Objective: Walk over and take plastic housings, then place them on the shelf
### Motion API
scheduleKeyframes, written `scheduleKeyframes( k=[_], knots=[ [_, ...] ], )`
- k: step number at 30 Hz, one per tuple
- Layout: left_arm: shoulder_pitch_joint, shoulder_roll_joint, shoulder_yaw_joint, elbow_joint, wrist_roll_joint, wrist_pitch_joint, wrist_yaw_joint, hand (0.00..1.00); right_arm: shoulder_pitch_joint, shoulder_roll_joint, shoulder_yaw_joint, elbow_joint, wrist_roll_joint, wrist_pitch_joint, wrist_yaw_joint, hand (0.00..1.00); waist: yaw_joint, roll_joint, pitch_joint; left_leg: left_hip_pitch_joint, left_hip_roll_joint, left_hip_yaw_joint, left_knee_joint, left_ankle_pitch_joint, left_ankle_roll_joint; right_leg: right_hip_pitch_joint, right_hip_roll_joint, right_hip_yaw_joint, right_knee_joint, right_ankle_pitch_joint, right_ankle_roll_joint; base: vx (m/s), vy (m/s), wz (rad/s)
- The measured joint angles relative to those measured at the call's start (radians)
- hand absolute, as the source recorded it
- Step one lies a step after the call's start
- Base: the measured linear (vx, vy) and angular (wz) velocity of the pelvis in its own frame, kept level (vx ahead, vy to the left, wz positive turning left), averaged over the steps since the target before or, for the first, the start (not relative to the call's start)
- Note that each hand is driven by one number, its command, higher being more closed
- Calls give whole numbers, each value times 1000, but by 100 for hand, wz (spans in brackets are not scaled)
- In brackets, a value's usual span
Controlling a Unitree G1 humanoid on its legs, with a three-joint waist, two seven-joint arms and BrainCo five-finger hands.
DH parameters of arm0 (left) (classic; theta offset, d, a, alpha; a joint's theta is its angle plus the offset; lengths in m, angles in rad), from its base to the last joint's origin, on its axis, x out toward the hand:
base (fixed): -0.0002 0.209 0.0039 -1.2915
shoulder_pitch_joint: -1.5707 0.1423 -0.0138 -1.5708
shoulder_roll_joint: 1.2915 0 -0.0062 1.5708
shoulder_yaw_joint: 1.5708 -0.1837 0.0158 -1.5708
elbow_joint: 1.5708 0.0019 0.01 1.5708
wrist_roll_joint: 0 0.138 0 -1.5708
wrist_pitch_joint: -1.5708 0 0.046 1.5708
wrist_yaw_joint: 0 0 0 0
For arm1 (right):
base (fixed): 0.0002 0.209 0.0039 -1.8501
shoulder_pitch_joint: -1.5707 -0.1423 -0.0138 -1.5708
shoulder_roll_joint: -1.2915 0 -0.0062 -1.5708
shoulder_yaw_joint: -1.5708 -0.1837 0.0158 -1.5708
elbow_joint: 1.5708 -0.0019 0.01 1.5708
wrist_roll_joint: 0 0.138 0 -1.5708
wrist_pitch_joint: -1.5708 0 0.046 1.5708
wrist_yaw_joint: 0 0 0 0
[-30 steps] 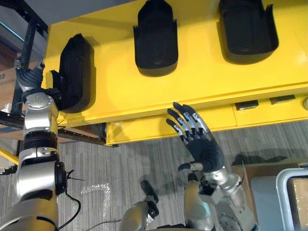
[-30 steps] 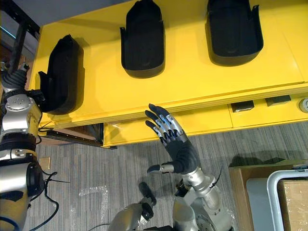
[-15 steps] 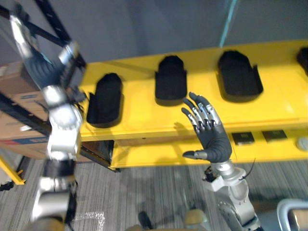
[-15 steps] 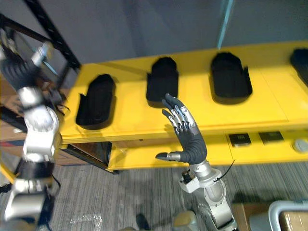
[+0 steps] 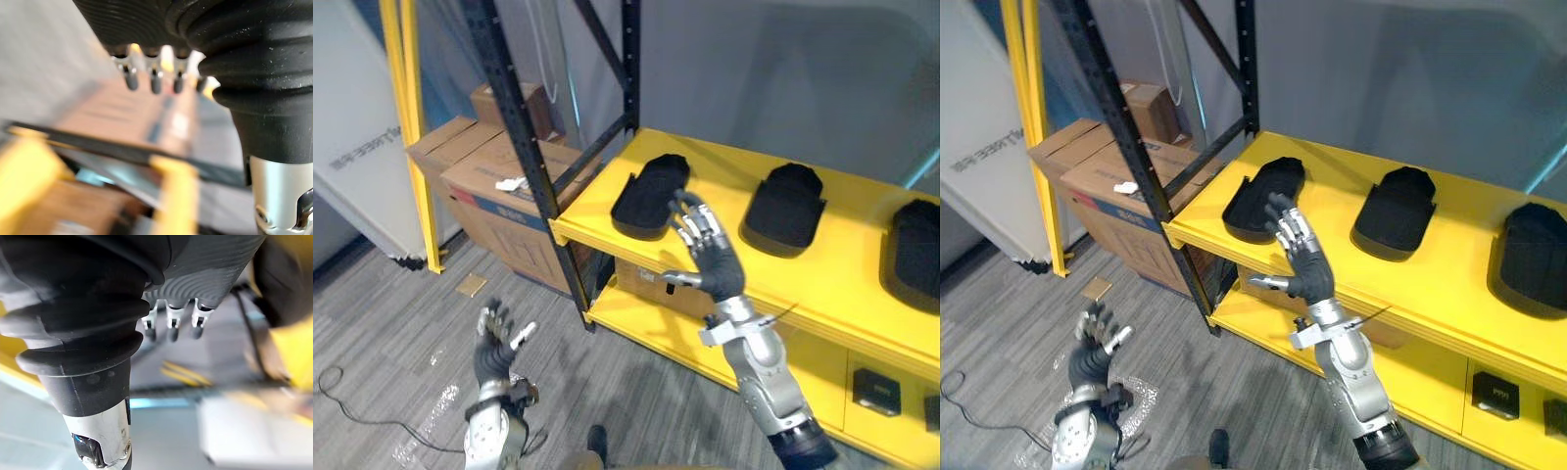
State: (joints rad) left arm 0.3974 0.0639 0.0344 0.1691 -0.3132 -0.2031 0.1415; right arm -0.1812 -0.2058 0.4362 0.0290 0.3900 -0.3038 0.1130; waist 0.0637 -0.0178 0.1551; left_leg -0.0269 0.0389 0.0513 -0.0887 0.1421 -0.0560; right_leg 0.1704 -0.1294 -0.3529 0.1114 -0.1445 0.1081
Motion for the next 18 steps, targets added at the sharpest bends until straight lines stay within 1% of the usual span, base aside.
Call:
scheduleKeyframes(
  k=[2, 4, 6, 7, 8, 10, 11, 12, 14, 16, 18],
  knots=[
    [-1, 3, -31, 73, 31, -9, -8, 0, -33, 21, 33, 83, -11, 5, -2, 0, 21, 7, 4, -7, 3, -5, 0, -2, 3, -2, 3, 0, -12, 2, -3, -67, 12, 10],
    [-7, 10, -49, 147, 71, -9, -21, 0, -52, 36, 57, 124, -40, 5, -2, 0, 37, 11, 6, -12, 8, -5, 0, 0, 2, -3, 6, 0, -24, 3, -6, -63, 11, 1],
    [-18, 13, -58, 236, 91, 4, -72, 0, -75, 52, 68, 159, -70, 5, -4, 0, 37, 12, 8, -14, 12, -2, 0, 1, 0, -5, 8, 1, -25, 4, -7, -42, -4, -3],
    [-26, 21, -71, 282, 102, 13, -105, 0, -97, 59, 72, 184, -91, 4, -6, 0, 36, 19, 12, -23, 15, 1, 0, 3, 0, -15, 10, 1, -22, 4, -7, 0, 0, 0],
    [-32, 35, -99, 309, 124, 19, -133, 0, -128, 64, 74, 209, -93, 3, -8, 100, 35, 16, 19, -28, 19, 5, 1, 6, 1, -25, 11, 2, -18, 5, -9, -20, -8, -5],
    [-51, 51, -130, 333, 132, 32, -182, 0, -171, 62, 67, 243, -111, 3, -12, 100, 35, 23, 49, -33, 23, 9, 1, 9, -1, -33, 12, 5, -10, 6, -10, -17, -4, -5],
    [-57, 50, -137, 339, 127, 31, -196, 0, -185, 64, 54, 258, -130, 3, -17, 100, 35, 28, 61, -42, 22, 9, 1, 11, 0, -42, 11, 5, -4, 6, -10, 0, 0, 0],
    [-64, 49, -140, 341, 122, 31, -197, 0, -191, 63, 50, 262, -132, 3, -22, 100, 36, 30, 66, -47, 22, 8, 2, 15, 1, -49, 10, 5, 3, 7, -8, 37, 3, 4],
    [-89, 52, -148, 342, 97, 30, -201, 0, -216, 64, 45, 267, -149, 3, -37, 100, 36, 37, 95, -48, 20, 6, 6, 27, 2, -49, 10, 5, 11, 13, -2, 44, -3, 6],
    [-112, 56, -166, 343, 51, 30, -201, 0, -253, 71, 34, 274, -181, 5, -67, 100, 36, 46, 117, -49, 17, -2, 6, 28, 1, -50, 9, 0, 22, 9, -7, 32, -12, 10],
    [-119, 54, -177, 343, 35, 29, -203, 0, -291, 88, 3, 295, -211, 6, -96, 100, 36, 56, 128, -49, 17, -10, 6, 29, 0, -50, 9, -4, 30, 4, -12, 23, -23, 11]
  ],
)
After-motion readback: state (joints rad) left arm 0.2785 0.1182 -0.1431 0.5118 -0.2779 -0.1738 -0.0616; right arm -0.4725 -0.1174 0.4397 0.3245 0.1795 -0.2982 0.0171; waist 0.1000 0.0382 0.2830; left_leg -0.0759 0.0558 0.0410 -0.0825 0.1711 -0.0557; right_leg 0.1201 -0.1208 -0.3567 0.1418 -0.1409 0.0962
